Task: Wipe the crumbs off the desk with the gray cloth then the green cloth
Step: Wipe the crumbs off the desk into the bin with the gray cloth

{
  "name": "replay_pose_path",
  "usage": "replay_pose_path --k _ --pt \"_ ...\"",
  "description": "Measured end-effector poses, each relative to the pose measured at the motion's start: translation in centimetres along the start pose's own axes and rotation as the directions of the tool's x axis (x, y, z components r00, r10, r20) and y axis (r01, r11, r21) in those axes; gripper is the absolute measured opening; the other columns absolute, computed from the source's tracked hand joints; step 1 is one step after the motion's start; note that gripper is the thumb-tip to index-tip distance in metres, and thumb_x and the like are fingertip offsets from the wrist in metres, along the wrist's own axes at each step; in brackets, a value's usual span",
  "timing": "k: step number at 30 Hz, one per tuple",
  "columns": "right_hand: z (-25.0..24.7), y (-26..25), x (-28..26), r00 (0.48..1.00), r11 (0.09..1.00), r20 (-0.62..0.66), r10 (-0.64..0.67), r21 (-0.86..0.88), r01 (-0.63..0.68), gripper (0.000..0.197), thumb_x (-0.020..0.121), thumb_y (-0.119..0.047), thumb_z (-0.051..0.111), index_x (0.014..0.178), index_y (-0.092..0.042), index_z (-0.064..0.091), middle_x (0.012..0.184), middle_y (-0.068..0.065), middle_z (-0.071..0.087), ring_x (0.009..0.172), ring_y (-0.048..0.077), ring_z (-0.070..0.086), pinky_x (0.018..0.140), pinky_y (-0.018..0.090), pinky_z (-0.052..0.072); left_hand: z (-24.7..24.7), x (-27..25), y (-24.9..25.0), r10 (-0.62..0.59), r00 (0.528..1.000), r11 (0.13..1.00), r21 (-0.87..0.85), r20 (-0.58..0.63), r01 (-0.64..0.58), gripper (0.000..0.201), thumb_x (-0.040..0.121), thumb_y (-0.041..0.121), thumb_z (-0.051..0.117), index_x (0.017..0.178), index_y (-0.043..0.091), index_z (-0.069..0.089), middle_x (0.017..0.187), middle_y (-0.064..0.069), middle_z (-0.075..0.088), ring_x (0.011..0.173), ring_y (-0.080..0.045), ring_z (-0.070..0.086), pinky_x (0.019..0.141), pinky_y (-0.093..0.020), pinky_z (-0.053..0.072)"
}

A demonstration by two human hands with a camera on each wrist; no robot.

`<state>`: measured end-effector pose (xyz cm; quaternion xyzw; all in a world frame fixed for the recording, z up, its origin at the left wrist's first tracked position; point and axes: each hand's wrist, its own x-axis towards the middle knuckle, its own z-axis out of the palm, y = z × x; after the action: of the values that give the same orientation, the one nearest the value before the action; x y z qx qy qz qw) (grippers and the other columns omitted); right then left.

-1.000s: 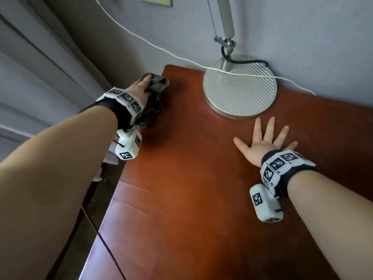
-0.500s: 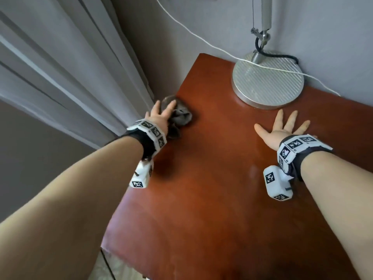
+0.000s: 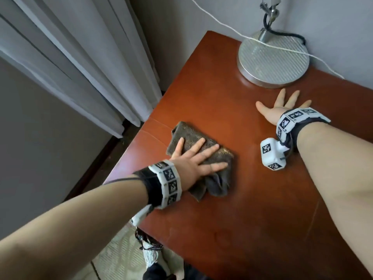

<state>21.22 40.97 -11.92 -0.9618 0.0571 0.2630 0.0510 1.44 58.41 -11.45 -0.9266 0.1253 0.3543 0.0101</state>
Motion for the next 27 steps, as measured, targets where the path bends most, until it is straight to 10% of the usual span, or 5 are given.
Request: replay_pose_path --k 7,12,15,18,27 --pt "-0.5 2.2 -2.6 0.996 0.996 0.035 -0.085 0.004 0.085 0.077 0.091 -0.061 0.031 0.15 -0.028 -0.004 0.158 0.005 -0.014 0.144 0.033 -0.013 0.116 0.054 -0.003 1.5 -2.8 -10.9 -0.576 0.806 0.683 -0.623 -0.136 0.382 0.066 0.098 0.009 0.035 0.146 0.043 0.005 0.158 0.005 -0.006 0.144 -0.033 -0.004 0.115 -0.053 0.003" --pt "-0.2 3.4 -7.3 0.976 0.975 -0.039 -0.215 0.052 0.217 0.074 0.092 -0.057 0.036 0.149 -0.032 -0.003 0.157 0.003 -0.016 0.145 0.027 -0.014 0.117 0.048 0.0 2.2 -6.4 -8.5 -0.364 0.865 0.771 -0.632 -0.344 0.073 0.068 0.095 -0.004 0.035 0.146 0.026 0.0 0.157 -0.004 0.001 0.145 -0.026 0.0 0.117 -0.05 0.0" --pt "1.4 3.7 -11.0 0.967 0.966 -0.009 -0.255 0.04 0.255 0.073 0.092 -0.056 0.038 0.149 -0.034 -0.001 0.157 0.002 -0.018 0.145 0.026 -0.014 0.117 0.048 0.001 3.2 -7.7 -0.8 -0.089 0.982 0.935 -0.355 -0.166 0.025 0.065 0.1 0.008 0.029 0.146 0.041 -0.003 0.155 0.014 -0.014 0.144 -0.019 -0.012 0.113 -0.058 -0.002" --pt "3.2 4.1 -14.6 0.965 0.965 0.02 -0.262 0.034 0.261 0.07 0.092 -0.056 0.037 0.148 -0.036 0.0 0.157 -0.001 -0.019 0.145 0.024 -0.015 0.117 0.048 0.002 7.1 -8.6 3.5 0.135 0.99 0.991 0.02 0.026 -0.136 0.069 0.1 0.021 0.033 0.14 0.051 -0.014 0.149 0.018 -0.031 0.14 -0.021 -0.025 0.108 -0.066 -0.006" --pt "7.5 7.4 -24.6 0.994 0.994 0.013 -0.107 0.009 0.107 0.066 0.094 -0.052 0.036 0.15 -0.033 0.006 0.158 -0.002 -0.013 0.146 0.027 -0.005 0.116 0.046 0.008 8.6 -12.0 -9.0 -0.316 0.946 0.916 -0.286 -0.078 0.283 0.078 0.093 0.004 0.039 0.144 0.049 -0.001 0.155 0.011 -0.018 0.144 -0.027 -0.006 0.117 -0.046 0.011"
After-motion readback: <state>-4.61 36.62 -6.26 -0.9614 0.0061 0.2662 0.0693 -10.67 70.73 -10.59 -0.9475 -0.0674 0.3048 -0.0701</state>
